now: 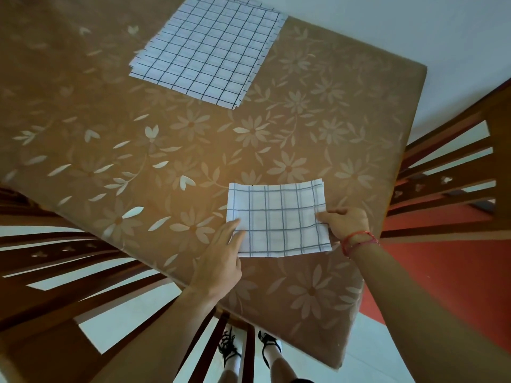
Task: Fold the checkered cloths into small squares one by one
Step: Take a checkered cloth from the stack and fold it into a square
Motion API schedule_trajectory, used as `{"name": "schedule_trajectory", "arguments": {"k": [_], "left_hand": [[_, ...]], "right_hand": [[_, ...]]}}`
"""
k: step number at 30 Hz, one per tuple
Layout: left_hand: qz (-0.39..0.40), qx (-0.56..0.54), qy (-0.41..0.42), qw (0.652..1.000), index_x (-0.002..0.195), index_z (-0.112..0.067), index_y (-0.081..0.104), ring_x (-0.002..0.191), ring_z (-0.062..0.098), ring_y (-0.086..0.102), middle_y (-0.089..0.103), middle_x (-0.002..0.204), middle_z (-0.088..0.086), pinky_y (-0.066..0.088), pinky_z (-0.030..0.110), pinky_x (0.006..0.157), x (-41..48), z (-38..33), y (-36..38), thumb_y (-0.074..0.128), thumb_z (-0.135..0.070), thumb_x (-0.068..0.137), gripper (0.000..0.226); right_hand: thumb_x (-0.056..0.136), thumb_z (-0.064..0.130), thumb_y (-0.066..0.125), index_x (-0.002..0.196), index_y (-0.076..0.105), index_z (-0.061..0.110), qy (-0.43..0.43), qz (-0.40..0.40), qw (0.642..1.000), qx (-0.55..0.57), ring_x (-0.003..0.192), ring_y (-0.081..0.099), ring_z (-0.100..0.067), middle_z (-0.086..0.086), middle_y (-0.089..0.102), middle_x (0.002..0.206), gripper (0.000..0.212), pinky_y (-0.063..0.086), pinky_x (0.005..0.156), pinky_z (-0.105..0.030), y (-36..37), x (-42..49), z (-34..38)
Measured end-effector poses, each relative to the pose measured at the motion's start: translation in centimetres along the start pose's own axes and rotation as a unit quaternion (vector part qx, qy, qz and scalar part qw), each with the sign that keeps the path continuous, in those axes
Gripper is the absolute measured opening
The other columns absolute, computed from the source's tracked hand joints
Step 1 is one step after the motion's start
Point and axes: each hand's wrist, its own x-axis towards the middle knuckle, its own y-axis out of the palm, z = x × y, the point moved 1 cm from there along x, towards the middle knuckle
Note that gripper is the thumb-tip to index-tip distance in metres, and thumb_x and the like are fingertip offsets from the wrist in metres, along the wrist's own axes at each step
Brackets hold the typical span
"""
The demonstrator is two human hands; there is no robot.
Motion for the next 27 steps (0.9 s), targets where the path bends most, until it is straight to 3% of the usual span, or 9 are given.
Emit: {"name": "schedule_trajectory", "arguments": {"k": [3, 6, 11, 14, 19, 22, 24, 25, 27], "left_hand": [[-0.006, -0.008, 0.023, 1.000, 0.133, -0.010, 0.053, 0.138, 0.019, 0.038, 0.043, 0.146, 0.003, 0.040, 0.018, 0.099, -0.1, -1.1, -0.1, 0.071, -0.001, 0.077, 0.060], [0.001, -0.013, 0.035, 0.999, 0.134, -0.010, 0.050, 0.133, 0.021, 0.045, 0.047, 0.142, 0.006, 0.045, 0.029, 0.103, -0.6, -2.4, 0.6, 0.078, -0.012, 0.076, 0.065], [-0.029, 0.010, 0.043, 0.999, 0.126, -0.008, 0.057, 0.116, 0.024, 0.055, 0.059, 0.124, 0.008, 0.048, 0.032, 0.098, -0.8, -3.9, 1.7, 0.084, -0.027, 0.072, 0.064], [-0.049, 0.023, 0.017, 0.998, 0.117, -0.012, 0.063, 0.102, 0.024, 0.058, 0.062, 0.110, 0.006, 0.053, 0.036, 0.085, -0.9, -3.8, 2.1, 0.082, -0.027, 0.073, 0.051], [-0.055, 0.033, 0.006, 0.998, 0.099, -0.016, 0.072, 0.080, 0.023, 0.059, 0.062, 0.088, 0.001, 0.052, 0.035, 0.066, -1.7, -2.3, 2.0, 0.083, -0.007, 0.067, 0.036], [-0.048, 0.018, 0.009, 0.999, 0.101, -0.013, 0.074, 0.080, 0.024, 0.062, 0.064, 0.089, 0.002, 0.055, 0.034, 0.064, -2.2, -1.4, 1.6, 0.082, 0.000, 0.068, 0.037], [-0.041, -0.003, 0.014, 0.999, 0.104, -0.010, 0.074, 0.081, 0.025, 0.063, 0.065, 0.090, 0.004, 0.058, 0.036, 0.065, -2.5, -0.8, 1.5, 0.080, 0.007, 0.067, 0.041], [-0.036, -0.012, 0.018, 0.999, 0.105, -0.010, 0.074, 0.082, 0.025, 0.064, 0.065, 0.092, 0.004, 0.058, 0.037, 0.065, -2.7, -0.5, 1.5, 0.078, 0.010, 0.067, 0.043], [-0.017, -0.026, 0.026, 0.999, 0.109, -0.012, 0.073, 0.086, 0.024, 0.063, 0.066, 0.097, 0.003, 0.058, 0.038, 0.067, -3.1, 0.2, 1.4, 0.078, 0.008, 0.070, 0.044]], "right_hand": [[0.073, 0.014, 0.078, 0.081, 0.074, 0.009, 0.027, -0.027, 0.994, 0.105, 0.050, 0.059, -0.020, -0.006, 0.065, 0.061, 0.011, 0.053, 0.055, -0.032, -0.3, -1.7, -0.7], [0.076, 0.009, 0.073, 0.081, 0.069, -0.003, 0.072, -0.014, 0.975, 0.210, 0.042, 0.052, -0.023, -0.015, 0.060, 0.058, 0.013, 0.046, 0.042, -0.026, -0.2, -3.9, -1.1], [0.082, 0.000, 0.063, 0.090, 0.062, 0.001, 0.160, 0.075, 0.924, 0.340, 0.032, 0.051, -0.011, -0.002, 0.057, 0.045, 0.008, 0.047, 0.040, -0.023, 1.8, -7.1, -2.5], [0.084, -0.001, 0.060, 0.092, 0.061, 0.002, 0.197, 0.151, 0.901, 0.356, 0.044, 0.062, -0.016, -0.005, 0.064, 0.054, 0.008, 0.053, 0.046, -0.026, 2.8, -8.9, -3.3], [0.085, 0.004, 0.061, 0.111, 0.063, 0.005, 0.174, 0.237, 0.906, 0.305, 0.090, 0.071, -0.035, -0.019, 0.072, 0.101, 0.026, 0.055, 0.063, -0.034, 3.2, -9.7, -4.5], [0.081, -0.010, 0.055, 0.113, 0.063, 0.012, 0.130, 0.266, 0.911, 0.287, 0.087, 0.070, -0.037, -0.017, 0.072, 0.097, 0.039, 0.053, 0.060, -0.035, 2.5, -9.6, -5.0], [0.071, -0.018, 0.060, 0.098, 0.065, 0.010, 0.049, 0.170, 0.961, 0.213, 0.064, 0.067, -0.028, -0.009, 0.070, 0.071, 0.039, 0.050, 0.049, -0.029, 1.8, -8.9, -5.5], [0.066, -0.014, 0.066, 0.096, 0.066, 0.011, -0.012, 0.108, 0.986, 0.124, 0.059, 0.063, -0.023, -0.003, 0.067, 0.065, 0.039, 0.047, 0.047, -0.026, 1.5, -8.6, -5.5], [0.065, 0.007, 0.078, 0.105, 0.063, 0.027, -0.090, 0.036, 0.995, -0.035, 0.066, 0.060, -0.011, 0.007, 0.063, 0.073, 0.048, 0.045, 0.055, -0.021, 0.7, -7.9, -6.5]]}}
